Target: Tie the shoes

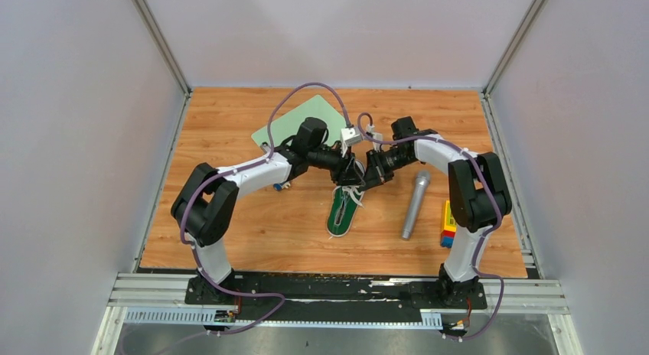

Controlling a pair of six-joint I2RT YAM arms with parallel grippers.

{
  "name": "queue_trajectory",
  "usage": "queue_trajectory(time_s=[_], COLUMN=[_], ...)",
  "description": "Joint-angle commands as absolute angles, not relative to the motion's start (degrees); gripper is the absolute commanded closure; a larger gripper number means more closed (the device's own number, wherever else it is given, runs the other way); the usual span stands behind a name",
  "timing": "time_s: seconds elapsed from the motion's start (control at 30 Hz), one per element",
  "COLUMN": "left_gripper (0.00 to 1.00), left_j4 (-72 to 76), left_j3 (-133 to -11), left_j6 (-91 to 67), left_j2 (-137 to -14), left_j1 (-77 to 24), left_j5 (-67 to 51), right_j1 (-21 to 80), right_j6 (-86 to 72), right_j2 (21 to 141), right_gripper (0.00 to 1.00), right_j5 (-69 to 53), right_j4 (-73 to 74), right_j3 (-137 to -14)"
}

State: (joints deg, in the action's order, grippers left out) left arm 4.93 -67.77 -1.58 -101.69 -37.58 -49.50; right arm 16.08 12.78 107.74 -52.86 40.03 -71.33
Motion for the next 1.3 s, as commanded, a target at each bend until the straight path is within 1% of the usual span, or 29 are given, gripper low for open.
queue_trajectory(time_s=[0.0, 0.13, 0.17, 0.23, 0.27, 0.3, 0.33, 0.4, 0.53, 0.73, 0.9, 1.07, 1.27], left_gripper=[0.51, 0.51, 0.53, 0.66, 0.78, 0.85, 0.96, 1.00, 1.00, 1.00, 1.00, 1.00, 1.00], left_j4=[2.27, 0.33, 0.28, 0.27, -0.48, -0.94, -1.36, -1.33, -4.22, -10.34, -13.31, -13.20, -14.82], left_j3=[-70.48, -70.97, -70.87, -71.14, -71.30, -71.53, -71.53, -70.75, -66.53, -60.87, -57.75, -54.70, -55.55], left_j6=[4.95, 6.26, 6.38, 6.30, 6.14, 5.58, 5.21, 3.79, 2.99, 6.37, 7.76, 7.14, 6.90], left_j2=[-103.59, -104.06, -104.17, -104.49, -104.63, -104.84, -104.85, -104.36, -101.35, -98.76, -97.63, -96.53, -96.36], left_j1=[-38.15, -38.47, -38.53, -38.42, -38.39, -38.36, -38.11, -37.17, -33.59, -27.87, -26.89, -26.85, -26.65], left_j5=[-49.31, -45.30, -44.67, -43.82, -43.36, -42.90, -42.54, -41.58, -40.51, -39.90, -39.51, -39.15, -36.41], right_j1=[16.50, 16.63, 16.68, 16.78, 16.85, 16.91, 16.90, 16.94, 16.76, 16.66, 16.61, 16.24, 14.36], right_j6=[12.13, 12.13, 12.13, 12.13, 12.13, 12.13, 12.13, 12.36, 13.21, 13.52, 14.30, 14.72, 15.16], right_j2=[107.58, 107.67, 107.71, 107.96, 108.13, 108.25, 108.40, 108.29, 106.78, 105.38, 105.15, 104.65, 103.18], right_gripper=[1.00, 1.00, 1.00, 1.00, 1.00, 1.00, 1.00, 1.00, 1.00, 1.00, 1.00, 1.00, 1.00], right_j5=[-54.74, -54.56, -54.58, -54.45, -54.56, -54.53, -54.50, -54.22, -53.13, -52.46, -51.78, -50.47, -47.21], right_j4=[39.38, 39.33, 39.29, 39.35, 39.38, 39.38, 39.39, 39.51, 39.90, 39.92, 40.30, 40.60, 40.84], right_j3=[-72.64, -72.70, -72.73, -72.72, -72.77, -72.77, -72.76, -72.63, -71.44, -69.13, -68.64, -67.87, -65.91])
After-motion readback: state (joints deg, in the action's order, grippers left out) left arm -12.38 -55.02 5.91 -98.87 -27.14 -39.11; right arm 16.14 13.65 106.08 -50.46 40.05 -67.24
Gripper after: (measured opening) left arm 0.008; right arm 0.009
